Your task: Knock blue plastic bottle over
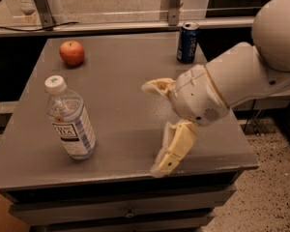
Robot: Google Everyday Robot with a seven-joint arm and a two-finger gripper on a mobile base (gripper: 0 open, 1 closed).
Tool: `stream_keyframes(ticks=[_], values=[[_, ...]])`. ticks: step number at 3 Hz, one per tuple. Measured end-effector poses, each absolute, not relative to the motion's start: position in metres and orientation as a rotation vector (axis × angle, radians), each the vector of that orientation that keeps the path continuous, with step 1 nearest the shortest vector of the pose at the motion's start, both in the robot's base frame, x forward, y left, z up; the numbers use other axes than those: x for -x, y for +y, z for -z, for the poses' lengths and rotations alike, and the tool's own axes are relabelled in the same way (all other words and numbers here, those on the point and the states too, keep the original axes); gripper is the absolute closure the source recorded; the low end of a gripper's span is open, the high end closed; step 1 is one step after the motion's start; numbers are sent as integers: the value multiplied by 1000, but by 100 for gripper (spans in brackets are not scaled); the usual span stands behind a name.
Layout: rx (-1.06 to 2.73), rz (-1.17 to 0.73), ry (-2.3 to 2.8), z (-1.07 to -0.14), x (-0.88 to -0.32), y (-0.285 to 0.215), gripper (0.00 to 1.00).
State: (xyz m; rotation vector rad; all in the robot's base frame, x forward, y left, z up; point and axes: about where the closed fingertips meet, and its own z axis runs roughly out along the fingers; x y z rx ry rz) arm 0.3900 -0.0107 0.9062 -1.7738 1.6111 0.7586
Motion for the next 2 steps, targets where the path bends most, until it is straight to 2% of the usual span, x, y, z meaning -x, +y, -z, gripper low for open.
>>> stream_keyframes(ticks=[2], values=[[1790, -783, 1556, -912, -384, 3, 0]])
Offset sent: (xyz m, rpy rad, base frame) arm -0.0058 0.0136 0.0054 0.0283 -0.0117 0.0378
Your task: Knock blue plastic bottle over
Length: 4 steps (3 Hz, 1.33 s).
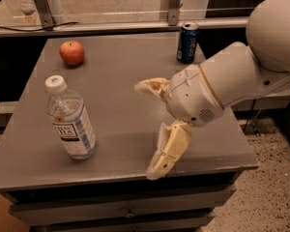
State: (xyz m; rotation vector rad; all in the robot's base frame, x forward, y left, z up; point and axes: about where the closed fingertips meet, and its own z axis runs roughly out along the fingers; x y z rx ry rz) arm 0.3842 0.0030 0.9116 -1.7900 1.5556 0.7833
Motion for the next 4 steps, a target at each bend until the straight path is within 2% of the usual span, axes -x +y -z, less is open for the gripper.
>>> stream_keyframes(ticks=[2, 4], values=[[1712, -852, 1461, -898, -393, 25, 0], [1566, -900, 1314, -902, -422, 86, 0]])
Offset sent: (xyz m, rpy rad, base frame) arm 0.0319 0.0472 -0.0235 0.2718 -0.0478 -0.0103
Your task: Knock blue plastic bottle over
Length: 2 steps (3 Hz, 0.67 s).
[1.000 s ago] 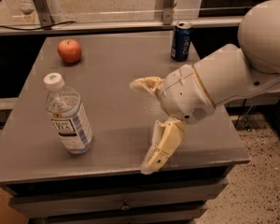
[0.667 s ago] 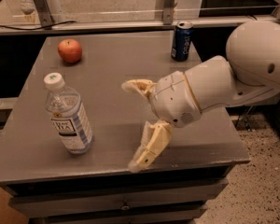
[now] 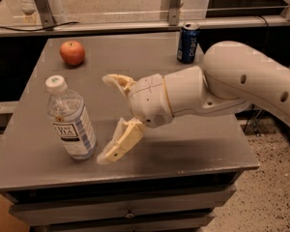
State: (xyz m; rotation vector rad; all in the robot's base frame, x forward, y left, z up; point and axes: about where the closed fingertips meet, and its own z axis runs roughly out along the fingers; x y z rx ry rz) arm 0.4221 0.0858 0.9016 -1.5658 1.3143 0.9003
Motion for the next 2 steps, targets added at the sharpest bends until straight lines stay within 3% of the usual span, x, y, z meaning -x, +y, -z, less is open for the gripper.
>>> stream_keyframes(ticks=[2], values=[[1440, -968, 1287, -900, -428, 127, 0]])
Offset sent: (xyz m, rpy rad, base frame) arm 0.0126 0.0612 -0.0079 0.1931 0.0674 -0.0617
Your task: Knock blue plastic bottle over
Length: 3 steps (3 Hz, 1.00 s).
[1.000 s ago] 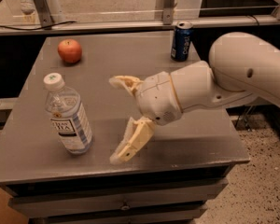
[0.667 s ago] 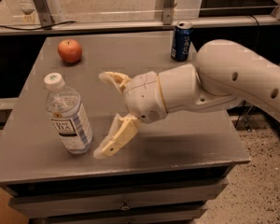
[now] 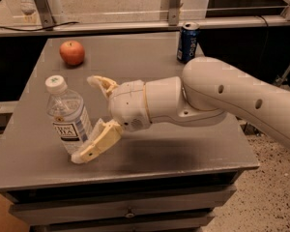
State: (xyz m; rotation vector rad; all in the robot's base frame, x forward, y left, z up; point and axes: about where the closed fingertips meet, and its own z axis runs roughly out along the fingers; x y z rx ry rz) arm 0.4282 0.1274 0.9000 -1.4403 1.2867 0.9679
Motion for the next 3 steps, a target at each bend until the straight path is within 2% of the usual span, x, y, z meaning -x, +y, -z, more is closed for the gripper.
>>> stream_keyframes(ticks=[1, 2, 3], values=[[1360, -1013, 1279, -898, -429, 143, 0], [1306, -1046, 1272, -897, -427, 159, 18], [1266, -1053, 1275, -898, -426, 162, 41]])
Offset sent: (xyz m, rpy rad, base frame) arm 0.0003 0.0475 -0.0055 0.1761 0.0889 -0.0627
